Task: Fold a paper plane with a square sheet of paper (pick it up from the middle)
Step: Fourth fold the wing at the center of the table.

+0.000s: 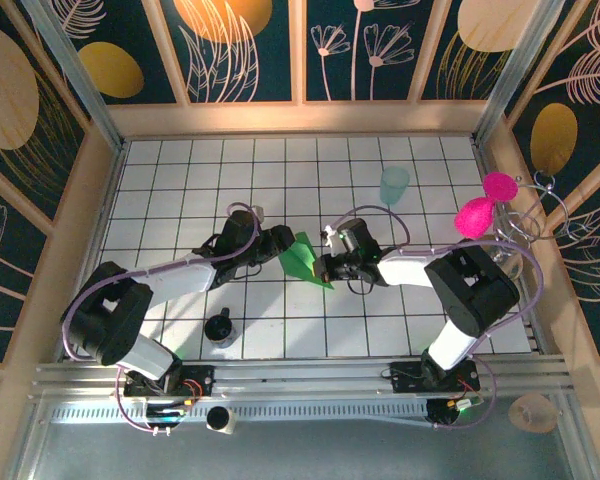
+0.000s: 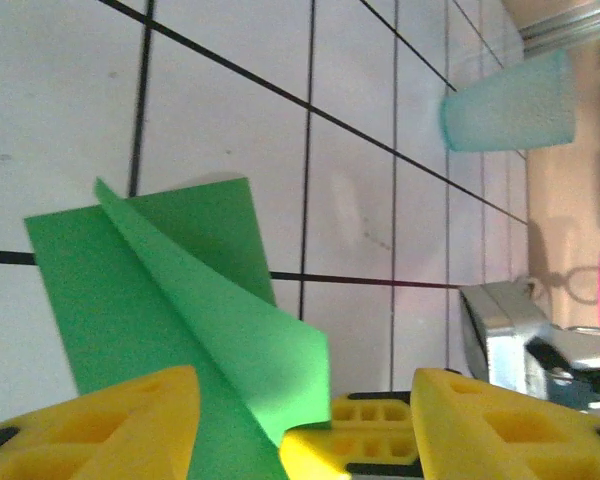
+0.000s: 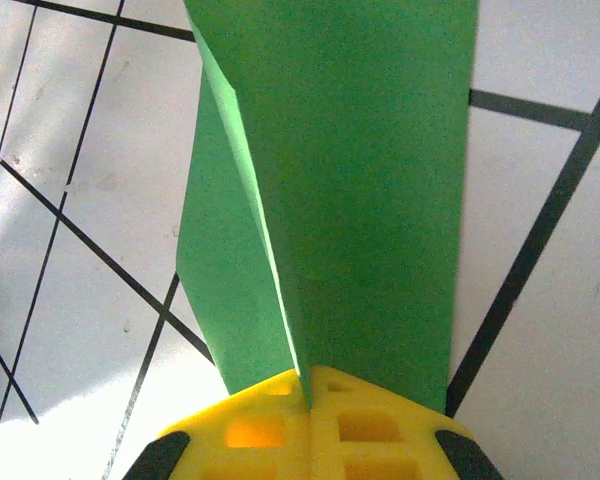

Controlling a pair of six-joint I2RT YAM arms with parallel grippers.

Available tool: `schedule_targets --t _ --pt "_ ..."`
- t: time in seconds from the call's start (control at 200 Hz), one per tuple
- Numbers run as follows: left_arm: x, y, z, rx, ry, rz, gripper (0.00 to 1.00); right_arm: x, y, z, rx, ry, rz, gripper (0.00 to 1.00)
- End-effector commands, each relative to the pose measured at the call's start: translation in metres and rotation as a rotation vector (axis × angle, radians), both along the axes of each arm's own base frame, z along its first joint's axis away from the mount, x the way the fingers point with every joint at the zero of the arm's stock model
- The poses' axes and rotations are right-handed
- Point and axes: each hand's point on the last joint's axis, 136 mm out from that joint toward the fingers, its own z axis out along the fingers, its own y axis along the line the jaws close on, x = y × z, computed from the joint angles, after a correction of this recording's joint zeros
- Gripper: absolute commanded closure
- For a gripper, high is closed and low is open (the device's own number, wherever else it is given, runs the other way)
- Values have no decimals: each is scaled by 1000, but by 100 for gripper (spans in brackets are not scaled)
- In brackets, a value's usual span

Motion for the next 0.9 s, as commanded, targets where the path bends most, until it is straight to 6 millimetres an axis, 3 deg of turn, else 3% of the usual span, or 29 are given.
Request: schedule_targets --t 0.0,0.481,0.896 --pt "-10 -14 -8 -62 24 -47 45 -6 5 0 63 71 2 100" --pt "-26 -15 -34 -88 90 -49 51 -7 14 -7 168 223 -8 100" --pt "-21 -31 -38 -96 104 -98 49 -6 9 7 264 164 2 100"
